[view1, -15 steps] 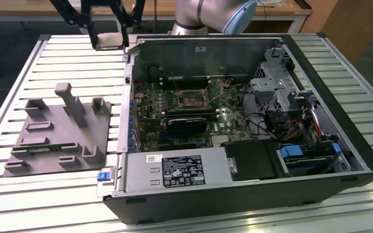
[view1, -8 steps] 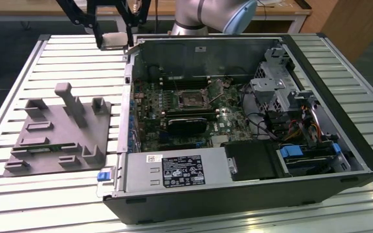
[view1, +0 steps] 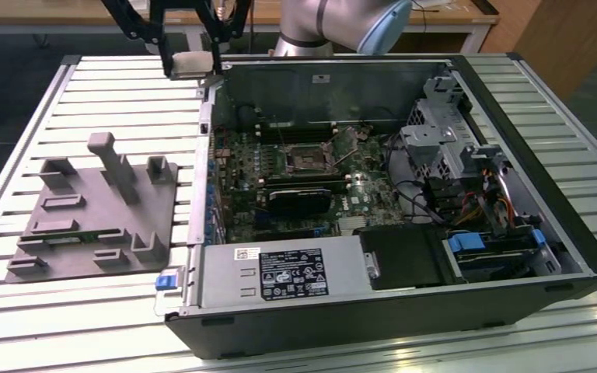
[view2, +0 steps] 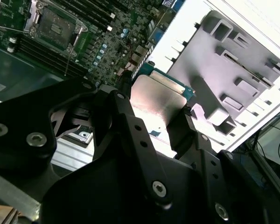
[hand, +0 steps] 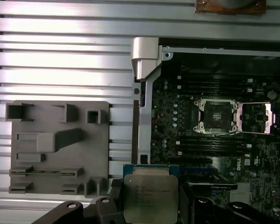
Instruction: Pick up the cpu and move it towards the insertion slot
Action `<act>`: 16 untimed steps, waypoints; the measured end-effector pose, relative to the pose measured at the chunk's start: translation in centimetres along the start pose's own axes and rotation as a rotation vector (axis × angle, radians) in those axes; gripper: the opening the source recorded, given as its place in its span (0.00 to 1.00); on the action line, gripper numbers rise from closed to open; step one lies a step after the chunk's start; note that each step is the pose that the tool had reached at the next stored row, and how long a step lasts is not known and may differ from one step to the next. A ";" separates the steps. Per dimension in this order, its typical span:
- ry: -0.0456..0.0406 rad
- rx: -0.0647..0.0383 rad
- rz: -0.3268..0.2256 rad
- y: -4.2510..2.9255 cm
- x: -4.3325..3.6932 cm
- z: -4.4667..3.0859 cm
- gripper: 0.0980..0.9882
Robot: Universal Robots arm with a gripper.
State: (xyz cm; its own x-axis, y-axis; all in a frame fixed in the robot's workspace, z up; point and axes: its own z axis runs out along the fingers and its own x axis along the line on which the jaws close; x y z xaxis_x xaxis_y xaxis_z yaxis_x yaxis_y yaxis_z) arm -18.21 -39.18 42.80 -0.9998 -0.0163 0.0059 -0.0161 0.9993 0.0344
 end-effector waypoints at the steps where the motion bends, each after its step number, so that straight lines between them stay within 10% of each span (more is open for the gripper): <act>1: 0.0000 0.000 0.000 0.03 -0.12 0.00 0.50; 16: 0.0000 0.000 0.000 0.96 -1.79 0.16 0.50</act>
State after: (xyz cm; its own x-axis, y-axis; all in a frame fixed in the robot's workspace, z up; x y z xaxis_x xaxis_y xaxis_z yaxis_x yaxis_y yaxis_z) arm -16.43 -38.18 42.66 -0.9999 -0.0162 0.0059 -0.0160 0.9993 0.0348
